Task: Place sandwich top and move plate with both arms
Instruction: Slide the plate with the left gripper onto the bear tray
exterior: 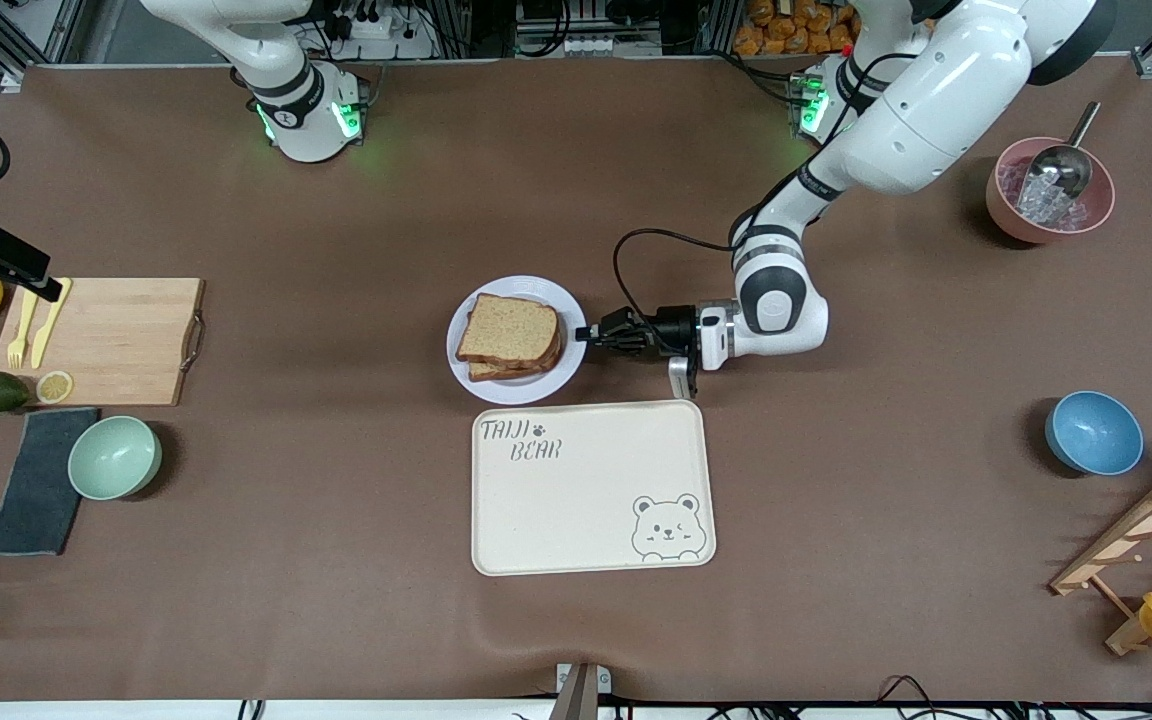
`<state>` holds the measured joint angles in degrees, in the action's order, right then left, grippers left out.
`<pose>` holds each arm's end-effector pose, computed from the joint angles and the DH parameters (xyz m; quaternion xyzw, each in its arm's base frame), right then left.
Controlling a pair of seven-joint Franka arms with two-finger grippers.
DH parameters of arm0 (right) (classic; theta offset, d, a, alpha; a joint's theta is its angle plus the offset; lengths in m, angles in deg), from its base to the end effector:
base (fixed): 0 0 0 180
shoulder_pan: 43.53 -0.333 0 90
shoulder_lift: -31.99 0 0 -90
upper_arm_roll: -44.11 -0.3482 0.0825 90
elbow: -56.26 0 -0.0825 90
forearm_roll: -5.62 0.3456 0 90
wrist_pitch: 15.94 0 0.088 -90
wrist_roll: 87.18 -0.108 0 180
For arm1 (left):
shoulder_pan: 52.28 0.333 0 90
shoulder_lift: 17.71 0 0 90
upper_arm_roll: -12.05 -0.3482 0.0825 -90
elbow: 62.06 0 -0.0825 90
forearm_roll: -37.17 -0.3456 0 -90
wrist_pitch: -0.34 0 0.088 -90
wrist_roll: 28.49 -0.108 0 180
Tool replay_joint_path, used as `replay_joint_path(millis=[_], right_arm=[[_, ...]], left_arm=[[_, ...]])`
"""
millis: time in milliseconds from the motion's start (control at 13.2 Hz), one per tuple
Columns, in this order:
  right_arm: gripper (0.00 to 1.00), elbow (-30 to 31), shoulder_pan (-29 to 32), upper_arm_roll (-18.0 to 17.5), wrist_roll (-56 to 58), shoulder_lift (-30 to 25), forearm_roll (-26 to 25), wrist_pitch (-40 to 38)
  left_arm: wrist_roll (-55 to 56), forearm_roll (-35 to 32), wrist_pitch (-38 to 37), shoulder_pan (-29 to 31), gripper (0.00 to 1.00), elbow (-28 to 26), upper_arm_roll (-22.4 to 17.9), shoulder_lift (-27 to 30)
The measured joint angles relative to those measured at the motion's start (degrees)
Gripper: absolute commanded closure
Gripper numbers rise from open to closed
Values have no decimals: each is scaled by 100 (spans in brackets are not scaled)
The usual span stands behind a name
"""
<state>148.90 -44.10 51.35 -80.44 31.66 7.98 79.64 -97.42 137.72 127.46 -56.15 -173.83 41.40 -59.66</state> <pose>0.5201 -0.0569 0.6474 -0.9994 0.0008 -0.0307 0.0174 0.4993 -0.3382 0.2036 0.7634 -0.0269 0.0143 0.6453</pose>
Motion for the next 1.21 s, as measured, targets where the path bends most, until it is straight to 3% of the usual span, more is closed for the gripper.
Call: replay_joint_path(millis=[683,1215], right_arm=[[0,3,4,3,0,1,0,-6],[0,9,68,5,0,2,0,-9]], left_arm=[[-58,0,5,936,100,336,101,64],[-41,0,24,1030,100,475,-513,-12]])
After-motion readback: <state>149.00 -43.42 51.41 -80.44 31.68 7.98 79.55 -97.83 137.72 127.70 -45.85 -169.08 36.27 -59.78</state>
